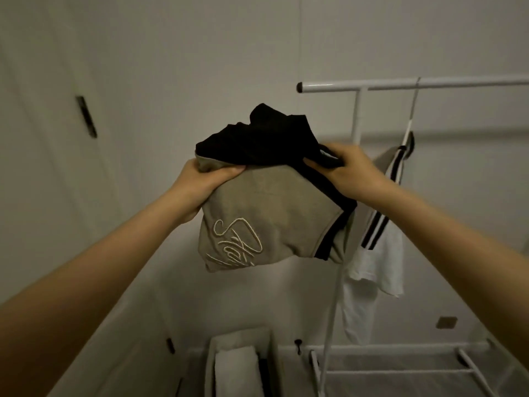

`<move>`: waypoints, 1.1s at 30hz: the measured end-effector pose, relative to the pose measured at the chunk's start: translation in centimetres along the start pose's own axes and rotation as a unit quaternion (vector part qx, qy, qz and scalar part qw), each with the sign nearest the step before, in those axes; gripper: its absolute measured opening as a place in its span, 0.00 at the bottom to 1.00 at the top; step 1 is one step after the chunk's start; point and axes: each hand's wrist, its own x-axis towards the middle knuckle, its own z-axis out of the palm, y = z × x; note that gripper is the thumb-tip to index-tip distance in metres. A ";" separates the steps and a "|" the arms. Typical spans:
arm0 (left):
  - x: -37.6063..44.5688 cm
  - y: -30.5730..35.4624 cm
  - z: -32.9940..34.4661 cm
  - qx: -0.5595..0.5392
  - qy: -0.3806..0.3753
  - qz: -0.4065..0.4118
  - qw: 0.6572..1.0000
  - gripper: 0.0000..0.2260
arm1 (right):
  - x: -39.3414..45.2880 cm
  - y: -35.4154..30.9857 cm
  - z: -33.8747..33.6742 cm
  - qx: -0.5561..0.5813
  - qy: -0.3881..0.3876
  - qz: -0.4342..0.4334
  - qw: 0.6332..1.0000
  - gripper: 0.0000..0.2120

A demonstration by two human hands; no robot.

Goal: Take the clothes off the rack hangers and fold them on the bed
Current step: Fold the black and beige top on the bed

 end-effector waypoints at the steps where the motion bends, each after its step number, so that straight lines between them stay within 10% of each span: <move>1: -0.2 -1.1 -1.4 0.008 0.030 -0.010 0.999 0.17 | 1.3 0.5 1.9 0.011 -0.031 -0.010 0.999 0.10; 15: -1.5 -16.5 -9.8 0.043 0.189 -0.205 0.959 0.29 | 6.2 8.7 20.9 0.078 -0.219 0.072 0.970 0.15; 33: 3.5 -54.4 -11.3 -0.114 0.081 -0.518 0.844 0.28 | 0.7 32.9 47.8 0.041 -0.279 0.422 0.862 0.13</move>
